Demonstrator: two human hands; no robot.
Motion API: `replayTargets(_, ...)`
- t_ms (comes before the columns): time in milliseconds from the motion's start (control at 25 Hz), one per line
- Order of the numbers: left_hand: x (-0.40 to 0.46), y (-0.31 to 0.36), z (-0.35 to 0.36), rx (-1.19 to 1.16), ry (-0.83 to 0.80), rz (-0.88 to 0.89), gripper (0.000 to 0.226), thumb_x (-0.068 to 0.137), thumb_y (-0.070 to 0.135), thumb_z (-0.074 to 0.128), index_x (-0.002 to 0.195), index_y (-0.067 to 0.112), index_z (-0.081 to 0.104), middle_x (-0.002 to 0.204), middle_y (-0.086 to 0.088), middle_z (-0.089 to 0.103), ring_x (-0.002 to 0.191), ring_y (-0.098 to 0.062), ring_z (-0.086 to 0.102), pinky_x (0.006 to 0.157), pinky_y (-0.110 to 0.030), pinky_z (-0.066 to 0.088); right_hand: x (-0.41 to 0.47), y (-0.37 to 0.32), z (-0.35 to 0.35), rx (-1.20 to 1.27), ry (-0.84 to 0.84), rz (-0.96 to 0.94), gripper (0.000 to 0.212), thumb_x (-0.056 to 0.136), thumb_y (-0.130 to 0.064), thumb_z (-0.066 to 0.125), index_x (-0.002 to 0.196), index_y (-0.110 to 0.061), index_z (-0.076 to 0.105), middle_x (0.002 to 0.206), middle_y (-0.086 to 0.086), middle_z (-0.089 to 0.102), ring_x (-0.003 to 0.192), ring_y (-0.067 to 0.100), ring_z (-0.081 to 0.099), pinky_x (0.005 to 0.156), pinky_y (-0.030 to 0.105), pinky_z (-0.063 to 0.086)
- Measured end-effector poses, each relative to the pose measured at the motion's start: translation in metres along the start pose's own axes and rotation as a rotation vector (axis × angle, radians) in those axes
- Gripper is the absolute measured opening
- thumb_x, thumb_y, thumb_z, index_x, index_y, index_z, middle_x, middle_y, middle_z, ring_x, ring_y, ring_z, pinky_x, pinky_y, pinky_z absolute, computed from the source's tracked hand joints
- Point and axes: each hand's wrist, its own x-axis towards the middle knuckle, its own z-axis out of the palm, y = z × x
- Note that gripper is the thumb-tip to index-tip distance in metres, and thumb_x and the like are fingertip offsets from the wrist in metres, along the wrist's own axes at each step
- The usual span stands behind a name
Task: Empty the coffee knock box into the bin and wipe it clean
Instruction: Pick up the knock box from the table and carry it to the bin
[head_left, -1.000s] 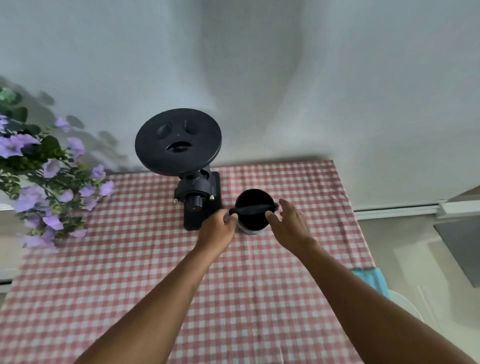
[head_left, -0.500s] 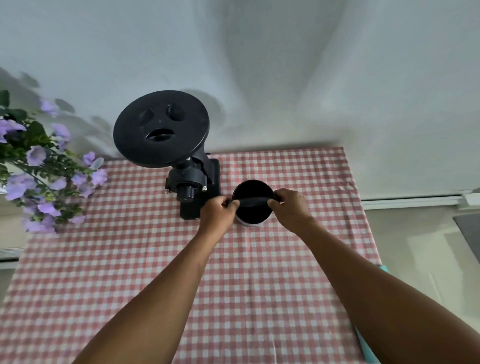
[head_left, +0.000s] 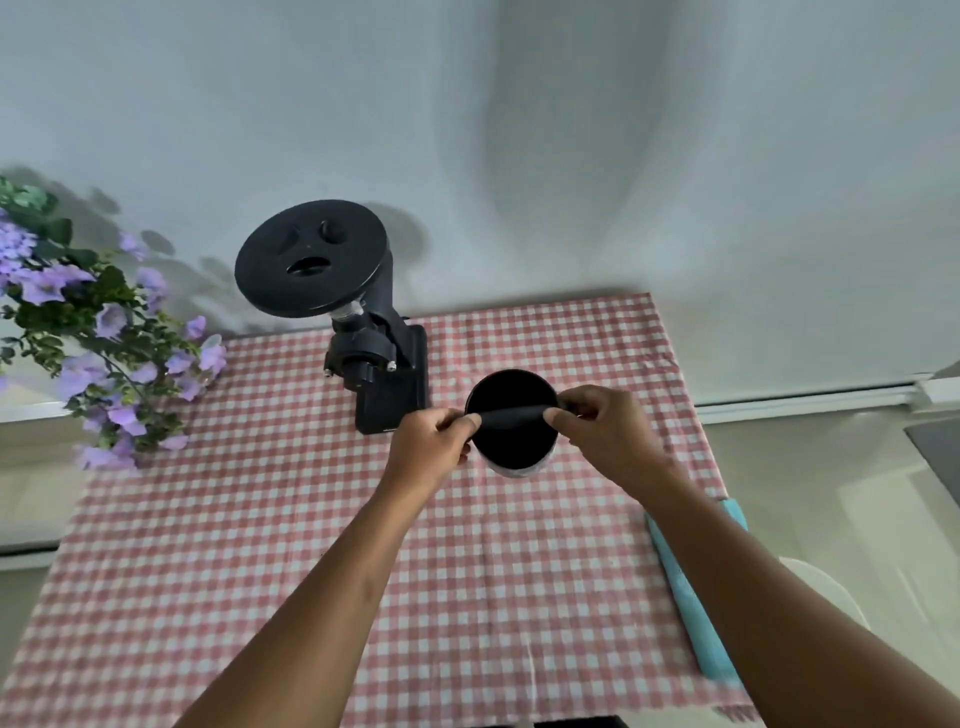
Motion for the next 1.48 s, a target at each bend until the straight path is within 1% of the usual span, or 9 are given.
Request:
replayTargets(120,-0.022,0.002,0.007,0.012,-0.029,0.054,0.021,0.1,0.026,0.07,0.093,0.008,0.08,0.084,-0.015,0.08,0.084,-0.033,0.079,0.085,-0.051,0.066,-0.032,0.004,-0.012,-0.025,0.06,-0.016,0.016,0.096,-0.031,0.074,0.105,-0.019,0.079,0.081,-0.012,0.071,0.072,0.005,0.064,0.065,0.018,0.045)
replayTargets(280,-0.044,0.002,0.026,0.056,-0.121,0.154,0.023,0.097,0.03,0.071,0.084,0.014,0.081,0.078,-0.013,0.08,0.08,-0.035,0.078,0.082,-0.056,0.064,-0.085,0.022,-0.025,-0.012,0.186,0.022,0.016,0.084,-0.041,0.076,0.091,-0.027,0.079,0.073,-0.002,0.074,0.073,0.023,0.072,0.072,0.043,0.062)
replayTargets(400,-0.063,0.005,0.047,0.065,-0.192,0.205,0.022,0.097,0.029,0.071,0.085,0.013,0.08,0.079,-0.014,0.08,0.08,-0.038,0.078,0.081,-0.056,0.064,-0.117,0.045,-0.035,0.028,0.276,0.025,0.026,0.072,-0.052,0.071,0.087,-0.031,0.076,0.071,0.006,0.072,0.064,0.015,0.063,0.074,0.052,0.059)
replayTargets(560,-0.086,0.011,0.08,0.085,-0.303,0.274,0.023,0.094,0.03,0.072,0.083,0.012,0.08,0.077,-0.014,0.08,0.078,-0.037,0.077,0.08,-0.056,0.064,-0.165,0.068,-0.056,0.091,0.387,0.104,0.007,0.087,-0.023,0.08,0.081,-0.021,0.076,0.07,0.005,0.067,0.068,0.019,0.062,0.079,0.058,0.059)
replayTargets(720,-0.114,0.029,0.128,0.114,-0.437,0.334,0.037,0.084,0.043,0.069,0.082,0.007,0.079,0.076,-0.014,0.08,0.078,-0.038,0.077,0.078,-0.056,0.064,-0.214,0.097,-0.087,0.116,0.53,0.207,0.004,0.089,-0.023,0.08,0.086,-0.024,0.078,0.078,0.008,0.075,0.071,0.022,0.069,0.083,0.056,0.062)
replayTargets(880,-0.131,0.045,0.187,0.166,-0.542,0.392,0.027,0.087,0.036,0.073,0.08,0.011,0.079,0.077,-0.013,0.08,0.079,-0.035,0.078,0.079,-0.055,0.064,-0.252,0.129,-0.117,0.157,0.653,0.288,0.003,0.088,-0.025,0.079,0.086,-0.026,0.078,0.071,-0.004,0.074,0.07,0.017,0.071,0.085,0.053,0.063)
replayTargets(1040,-0.153,0.059,0.252,0.203,-0.64,0.424,0.022,0.087,0.035,0.075,0.089,0.014,0.082,0.075,-0.002,0.08,0.078,-0.026,0.079,0.082,-0.05,0.065,-0.285,0.166,-0.152,0.162,0.763,0.364,0.002,0.089,-0.025,0.078,0.086,-0.026,0.078,0.076,0.001,0.077,0.079,0.031,0.076,0.084,0.053,0.063)
replayTargets(1320,-0.186,0.081,0.359,0.246,-0.7,0.408,0.044,0.07,0.054,0.068,0.092,0.019,0.082,0.081,0.001,0.082,0.082,-0.024,0.079,0.084,-0.048,0.066,-0.314,0.235,-0.228,0.232,0.809,0.411,0.004,0.09,-0.025,0.076,0.088,-0.028,0.078,0.078,-0.001,0.078,0.083,0.028,0.076,0.087,0.05,0.062)
replayTargets(1480,-0.199,0.087,0.419,0.313,-0.71,0.431,0.03,0.079,0.047,0.073,0.091,0.02,0.08,0.078,0.004,0.079,0.079,-0.021,0.077,0.083,-0.042,0.064,-0.323,0.277,-0.269,0.276,0.787,0.439,0.007,0.093,-0.024,0.074,0.094,-0.028,0.079,0.083,0.001,0.079,0.086,0.027,0.075,0.085,0.043,0.06)
